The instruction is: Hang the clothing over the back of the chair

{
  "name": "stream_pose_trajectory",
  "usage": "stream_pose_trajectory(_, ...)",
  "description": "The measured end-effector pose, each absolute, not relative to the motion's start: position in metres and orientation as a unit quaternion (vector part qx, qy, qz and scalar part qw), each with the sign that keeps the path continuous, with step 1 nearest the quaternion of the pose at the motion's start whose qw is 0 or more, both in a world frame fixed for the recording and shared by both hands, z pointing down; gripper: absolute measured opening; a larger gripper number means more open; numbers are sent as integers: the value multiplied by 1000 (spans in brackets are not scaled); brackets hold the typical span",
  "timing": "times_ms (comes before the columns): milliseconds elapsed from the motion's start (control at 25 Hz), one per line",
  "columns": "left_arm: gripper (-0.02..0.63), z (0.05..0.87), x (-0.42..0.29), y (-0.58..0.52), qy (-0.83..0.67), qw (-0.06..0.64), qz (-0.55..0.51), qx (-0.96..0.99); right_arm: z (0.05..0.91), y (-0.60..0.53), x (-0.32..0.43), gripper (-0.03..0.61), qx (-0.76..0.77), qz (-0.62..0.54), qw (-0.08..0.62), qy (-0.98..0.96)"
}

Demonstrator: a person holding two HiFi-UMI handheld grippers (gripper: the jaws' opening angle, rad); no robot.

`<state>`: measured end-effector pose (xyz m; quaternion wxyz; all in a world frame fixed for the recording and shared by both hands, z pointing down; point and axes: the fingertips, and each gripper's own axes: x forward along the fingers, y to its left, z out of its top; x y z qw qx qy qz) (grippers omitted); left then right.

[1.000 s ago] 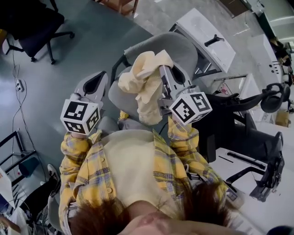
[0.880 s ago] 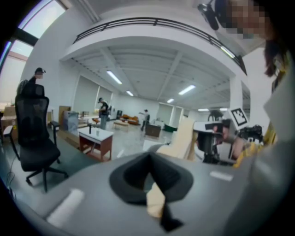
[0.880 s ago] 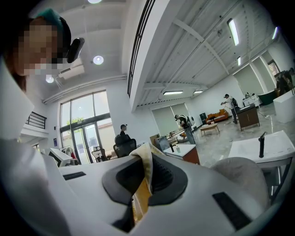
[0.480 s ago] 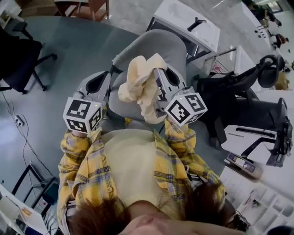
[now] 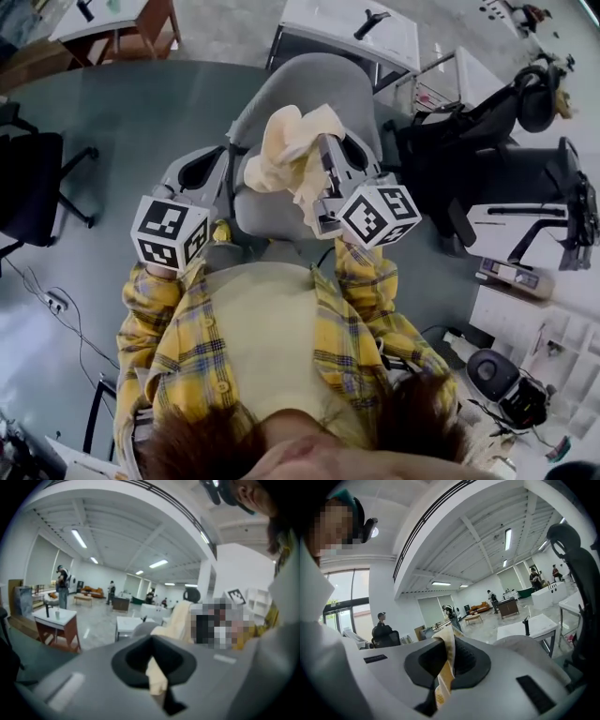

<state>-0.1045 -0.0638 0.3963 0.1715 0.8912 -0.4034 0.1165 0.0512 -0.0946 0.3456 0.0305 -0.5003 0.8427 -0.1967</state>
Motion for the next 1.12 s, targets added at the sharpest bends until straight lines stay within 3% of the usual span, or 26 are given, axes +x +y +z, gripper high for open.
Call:
stream_pose_trajectory(520,6,409,-68,-61,-300,167,130,930,362,-76,73,17,-566,-209,45,796)
stream_pose_trajectory(1120,6,396,-11,-65,-299,145,139,933,358,-82,96,17,-520,-215,75,823)
